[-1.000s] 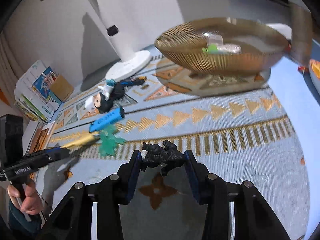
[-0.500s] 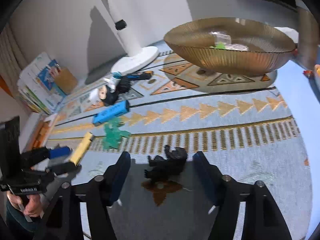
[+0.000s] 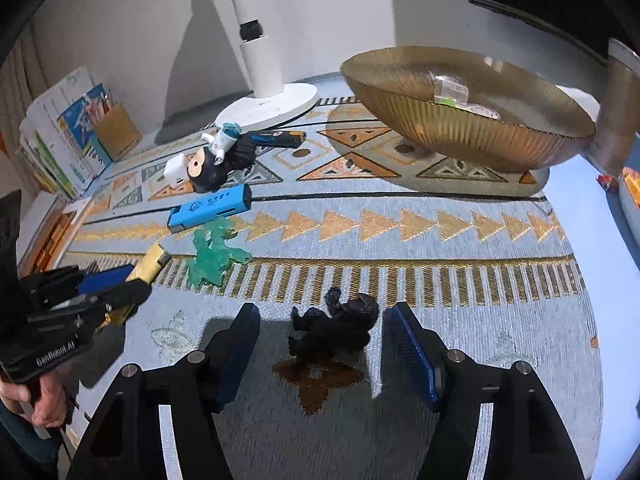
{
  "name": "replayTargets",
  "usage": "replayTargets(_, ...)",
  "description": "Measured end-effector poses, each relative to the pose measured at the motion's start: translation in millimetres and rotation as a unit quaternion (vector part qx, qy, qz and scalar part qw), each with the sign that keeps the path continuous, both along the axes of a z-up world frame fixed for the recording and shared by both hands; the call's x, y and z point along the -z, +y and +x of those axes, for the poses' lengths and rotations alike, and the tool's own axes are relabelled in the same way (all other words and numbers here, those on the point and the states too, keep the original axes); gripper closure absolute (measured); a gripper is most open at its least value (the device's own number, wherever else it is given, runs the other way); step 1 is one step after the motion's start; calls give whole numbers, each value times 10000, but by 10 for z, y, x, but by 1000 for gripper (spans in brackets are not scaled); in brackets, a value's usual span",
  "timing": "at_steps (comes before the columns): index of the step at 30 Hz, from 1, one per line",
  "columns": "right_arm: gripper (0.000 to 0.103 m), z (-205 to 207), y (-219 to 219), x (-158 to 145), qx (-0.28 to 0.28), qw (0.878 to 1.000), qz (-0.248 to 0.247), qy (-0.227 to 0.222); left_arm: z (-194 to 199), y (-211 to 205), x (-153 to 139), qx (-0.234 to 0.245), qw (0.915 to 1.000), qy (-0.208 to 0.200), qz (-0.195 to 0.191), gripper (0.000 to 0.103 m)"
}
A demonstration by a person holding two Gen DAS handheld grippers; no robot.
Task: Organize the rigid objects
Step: 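Carry the yellow stick and black figure into the amber bowl and release both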
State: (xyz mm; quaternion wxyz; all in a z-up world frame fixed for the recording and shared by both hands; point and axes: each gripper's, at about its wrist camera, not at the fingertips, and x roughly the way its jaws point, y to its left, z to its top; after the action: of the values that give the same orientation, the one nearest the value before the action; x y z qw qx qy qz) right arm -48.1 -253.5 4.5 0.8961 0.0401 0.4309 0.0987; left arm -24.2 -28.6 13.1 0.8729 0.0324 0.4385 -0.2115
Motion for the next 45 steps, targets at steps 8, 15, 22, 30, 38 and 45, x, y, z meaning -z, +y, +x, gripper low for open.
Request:
replayTargets(8, 62, -74, 187, -18, -411, 9986, -286, -167, -74, 124, -104, -262, 9986, -316, -328, 83)
replayTargets(15, 62, -409, 678, -112, -1155, 9792, -1353, -976, -78, 123, -125, -322, 9984, -374, -283, 83)
replayTargets(22, 62, -457, 360, -453, -865, 9839, -945, -1249, -158, 140, -644, -548, 9921, -978, -558, 83)
replayTargets(30, 62, -432, -503, -1574, 195, 9663, -822, -2430, -12, -337, -1688, -66, 9762, -1888, -1069, 83)
replayTargets(38, 62, 69, -1518, -1945, 1512, 9622, -76, -2266, 474, -1105, -1927, 405, 9759, -1675, -1336, 83)
replayTargets(45, 62, 583, -1845, -1533, 1719, 9731, 269, -1510, 1042, -1690, -1406, 454, 9886, -857, -1150, 83)
